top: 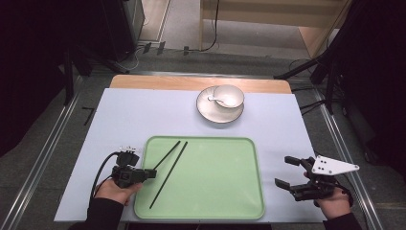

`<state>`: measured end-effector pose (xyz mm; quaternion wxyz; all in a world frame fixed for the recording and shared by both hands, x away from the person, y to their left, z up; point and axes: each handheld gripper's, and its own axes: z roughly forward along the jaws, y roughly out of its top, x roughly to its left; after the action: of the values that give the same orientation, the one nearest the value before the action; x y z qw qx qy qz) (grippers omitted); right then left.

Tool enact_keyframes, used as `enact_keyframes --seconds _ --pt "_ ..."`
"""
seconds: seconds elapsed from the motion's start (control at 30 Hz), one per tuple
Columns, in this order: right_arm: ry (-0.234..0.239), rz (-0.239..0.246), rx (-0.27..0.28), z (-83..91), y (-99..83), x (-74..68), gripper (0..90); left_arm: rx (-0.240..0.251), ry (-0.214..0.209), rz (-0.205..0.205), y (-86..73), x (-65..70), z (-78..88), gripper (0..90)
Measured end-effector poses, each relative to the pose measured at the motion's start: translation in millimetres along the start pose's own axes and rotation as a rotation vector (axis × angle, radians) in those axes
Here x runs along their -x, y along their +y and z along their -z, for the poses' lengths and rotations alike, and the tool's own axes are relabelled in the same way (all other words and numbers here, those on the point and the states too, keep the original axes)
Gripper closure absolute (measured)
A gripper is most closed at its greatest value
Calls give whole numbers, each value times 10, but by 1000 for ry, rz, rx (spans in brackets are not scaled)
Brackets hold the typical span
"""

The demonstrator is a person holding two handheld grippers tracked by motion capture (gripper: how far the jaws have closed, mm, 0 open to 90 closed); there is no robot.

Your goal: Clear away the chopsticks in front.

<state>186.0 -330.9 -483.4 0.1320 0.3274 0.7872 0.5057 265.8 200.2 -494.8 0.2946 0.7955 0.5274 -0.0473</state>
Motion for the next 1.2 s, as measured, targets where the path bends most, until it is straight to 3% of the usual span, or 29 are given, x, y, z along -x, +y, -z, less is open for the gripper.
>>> enact_keyframes --seconds 0.43,0.63,0.77,0.8,0.83,0.87,0.93,1.03,1.2 --pt "2 2 -3 -12 4 0 142 -37 10 -3 10 33 -118 846" --pt "2 4 -5 -10 1 3 142 -38 -14 -3 21 19 -111 778" --pt "3 1 -3 -7 1 -4 142 -29 -27 -22 38 10 -84 653" --pt "4 1 -2 -8 1 -4 142 -11 -43 -57 53 1 -38 612" --pt "5 3 -6 -8 0 -2 142 -11 -43 -57 53 1 -38 583" --pt "5 2 -8 -11 -1 -2 142 15 -50 -96 64 -17 24 550" --pt "6 1 -10 -14 -3 -2 142 27 -46 -115 68 -29 55 475" --pt "9 -3 -12 -18 -10 1 142 76 -34 -187 54 -116 187 398" --pt "13 -11 -16 -24 -18 9 143 124 -54 -210 28 -241 343 338"
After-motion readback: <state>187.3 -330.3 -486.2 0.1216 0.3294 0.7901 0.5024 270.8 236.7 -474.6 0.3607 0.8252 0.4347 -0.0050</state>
